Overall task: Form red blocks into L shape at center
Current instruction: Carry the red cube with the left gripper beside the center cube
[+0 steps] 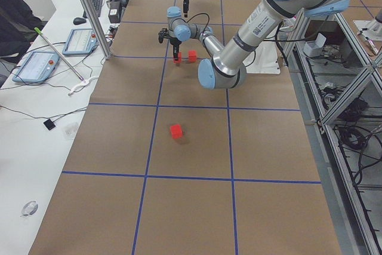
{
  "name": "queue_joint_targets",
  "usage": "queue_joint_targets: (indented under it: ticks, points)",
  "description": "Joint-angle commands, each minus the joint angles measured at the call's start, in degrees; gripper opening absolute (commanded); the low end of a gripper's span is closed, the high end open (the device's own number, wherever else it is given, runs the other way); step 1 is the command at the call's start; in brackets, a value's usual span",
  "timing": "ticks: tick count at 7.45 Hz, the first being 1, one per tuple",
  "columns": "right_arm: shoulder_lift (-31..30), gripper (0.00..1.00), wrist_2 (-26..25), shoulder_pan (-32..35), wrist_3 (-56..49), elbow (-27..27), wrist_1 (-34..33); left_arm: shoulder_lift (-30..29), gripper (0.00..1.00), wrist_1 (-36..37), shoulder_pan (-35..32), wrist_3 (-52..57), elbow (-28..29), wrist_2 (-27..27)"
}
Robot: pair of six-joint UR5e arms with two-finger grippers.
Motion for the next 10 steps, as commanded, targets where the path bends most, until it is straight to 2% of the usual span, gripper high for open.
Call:
queue_joint_targets:
  ticks: [1, 10]
  points:
    - [-0.13, 1.0, 0.0, 0.0, 0.07, 0.12, 0.0, -0.76, 0.0, 0.91, 1.3, -2.95, 0.44, -0.04]
    - [-0.04, 1.0, 0.09, -0.09, 0.07, 0.03, 0.0, -1.11, 0.0, 0.38, 2.89, -3.84, 0.52, 1.1]
